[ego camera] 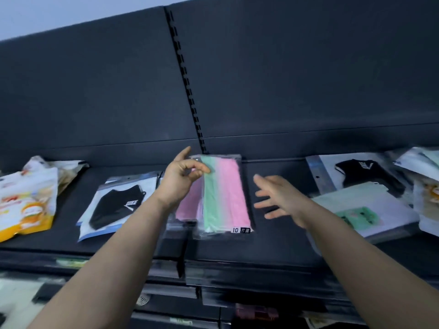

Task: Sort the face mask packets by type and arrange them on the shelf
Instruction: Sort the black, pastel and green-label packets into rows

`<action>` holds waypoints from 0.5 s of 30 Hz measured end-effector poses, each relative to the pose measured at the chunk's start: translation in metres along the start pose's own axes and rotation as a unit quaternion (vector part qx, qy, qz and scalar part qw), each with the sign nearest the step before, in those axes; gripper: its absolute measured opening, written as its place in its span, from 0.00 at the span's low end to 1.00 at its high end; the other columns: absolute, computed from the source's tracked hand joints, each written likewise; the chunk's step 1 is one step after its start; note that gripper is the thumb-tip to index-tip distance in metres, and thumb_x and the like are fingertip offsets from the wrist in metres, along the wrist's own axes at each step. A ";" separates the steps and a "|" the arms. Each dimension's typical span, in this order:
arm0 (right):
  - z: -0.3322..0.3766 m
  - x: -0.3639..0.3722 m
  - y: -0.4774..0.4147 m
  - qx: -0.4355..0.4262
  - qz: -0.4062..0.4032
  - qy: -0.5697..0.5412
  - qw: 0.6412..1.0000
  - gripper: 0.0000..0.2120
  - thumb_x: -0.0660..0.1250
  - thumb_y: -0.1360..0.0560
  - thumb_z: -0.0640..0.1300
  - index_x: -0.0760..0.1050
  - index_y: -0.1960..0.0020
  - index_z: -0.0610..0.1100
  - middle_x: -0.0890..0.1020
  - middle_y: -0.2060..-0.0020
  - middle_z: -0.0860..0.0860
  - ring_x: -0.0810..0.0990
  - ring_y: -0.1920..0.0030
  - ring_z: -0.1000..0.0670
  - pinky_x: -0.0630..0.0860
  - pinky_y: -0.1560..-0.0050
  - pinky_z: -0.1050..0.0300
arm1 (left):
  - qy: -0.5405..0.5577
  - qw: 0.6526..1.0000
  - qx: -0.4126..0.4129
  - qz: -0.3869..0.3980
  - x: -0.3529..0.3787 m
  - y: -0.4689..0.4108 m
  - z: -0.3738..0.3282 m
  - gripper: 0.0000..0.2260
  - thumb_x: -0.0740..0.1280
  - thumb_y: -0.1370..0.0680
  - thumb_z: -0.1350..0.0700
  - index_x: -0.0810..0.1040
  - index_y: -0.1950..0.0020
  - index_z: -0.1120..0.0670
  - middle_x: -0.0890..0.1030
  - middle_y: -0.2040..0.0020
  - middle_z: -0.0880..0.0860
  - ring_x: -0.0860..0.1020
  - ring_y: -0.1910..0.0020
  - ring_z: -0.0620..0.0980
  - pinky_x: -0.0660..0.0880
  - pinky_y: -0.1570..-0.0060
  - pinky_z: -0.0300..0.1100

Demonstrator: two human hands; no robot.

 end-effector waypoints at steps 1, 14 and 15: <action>-0.001 0.009 -0.004 -0.004 0.011 0.029 1.000 0.32 0.62 0.25 0.61 0.59 0.27 0.48 0.76 0.38 0.47 0.81 0.47 0.49 0.79 0.58 0.55 | 0.014 1.000 0.003 -0.008 -0.002 0.001 0.000 0.11 0.66 0.24 0.72 0.83 0.53 0.58 0.66 0.27 0.54 0.61 0.29 0.40 0.64 0.49 0.16; 0.011 0.030 -0.023 -0.057 -0.174 -0.049 0.982 0.16 0.68 0.25 0.39 0.71 0.39 0.41 0.80 0.45 0.44 0.81 0.49 0.42 0.78 0.45 0.44 | -0.389 0.893 -0.183 0.137 -0.015 -0.003 0.024 0.17 0.66 0.24 0.48 0.77 0.38 0.52 0.80 0.40 0.57 0.78 0.43 0.57 0.75 0.45 0.44; 0.010 0.023 -0.018 -0.059 -0.182 -0.042 0.981 0.17 0.68 0.25 0.40 0.71 0.38 0.41 0.80 0.46 0.45 0.81 0.49 0.43 0.78 0.45 0.45 | -0.396 0.885 -0.169 0.179 -0.007 0.001 0.025 0.17 0.65 0.24 0.47 0.76 0.37 0.50 0.78 0.38 0.56 0.77 0.40 0.57 0.74 0.42 0.45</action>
Point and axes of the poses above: each hand's wrist, its own y-axis away from the middle knuckle, its own x-axis out of the palm, z = x × y, the point moved 1 cm from there along -y, towards the middle knuckle
